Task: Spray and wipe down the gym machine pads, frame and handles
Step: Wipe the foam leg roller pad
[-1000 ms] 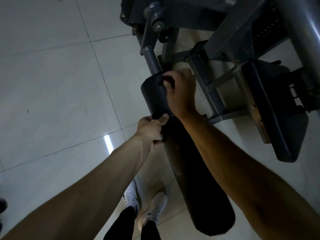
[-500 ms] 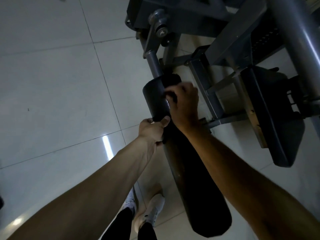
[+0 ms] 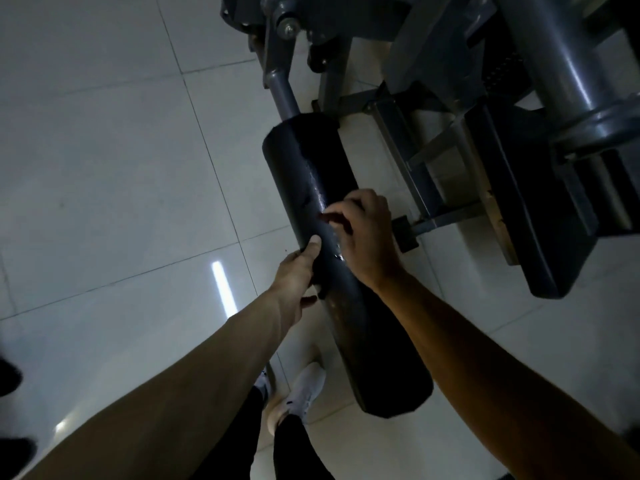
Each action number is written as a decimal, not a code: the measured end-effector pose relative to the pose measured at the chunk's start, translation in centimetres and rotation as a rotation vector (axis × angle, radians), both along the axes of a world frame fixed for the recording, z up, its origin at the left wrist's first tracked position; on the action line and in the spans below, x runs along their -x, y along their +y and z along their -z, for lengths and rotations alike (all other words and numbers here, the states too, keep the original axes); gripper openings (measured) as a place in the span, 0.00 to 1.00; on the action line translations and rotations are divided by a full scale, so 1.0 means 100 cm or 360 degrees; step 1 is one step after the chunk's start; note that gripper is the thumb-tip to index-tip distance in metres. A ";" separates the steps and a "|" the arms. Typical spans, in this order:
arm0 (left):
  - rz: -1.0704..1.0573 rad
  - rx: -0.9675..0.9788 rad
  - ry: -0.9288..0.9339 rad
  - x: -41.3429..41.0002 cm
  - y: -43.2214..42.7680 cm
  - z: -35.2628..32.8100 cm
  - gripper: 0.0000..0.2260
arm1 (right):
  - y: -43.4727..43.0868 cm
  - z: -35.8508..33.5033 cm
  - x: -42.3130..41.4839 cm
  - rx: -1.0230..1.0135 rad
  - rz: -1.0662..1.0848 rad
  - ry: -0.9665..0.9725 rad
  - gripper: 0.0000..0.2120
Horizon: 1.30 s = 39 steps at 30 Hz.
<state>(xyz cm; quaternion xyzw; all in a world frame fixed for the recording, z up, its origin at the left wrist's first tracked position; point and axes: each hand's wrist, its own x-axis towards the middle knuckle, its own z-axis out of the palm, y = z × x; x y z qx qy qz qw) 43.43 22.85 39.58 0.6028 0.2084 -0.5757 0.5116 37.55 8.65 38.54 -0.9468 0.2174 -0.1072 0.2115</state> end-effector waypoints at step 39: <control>-0.0178 -0.0132 -0.0492 0.146 -0.030 -0.133 0.23 | 0.048 -0.149 0.219 -0.1132 0.0829 -0.0388 0.18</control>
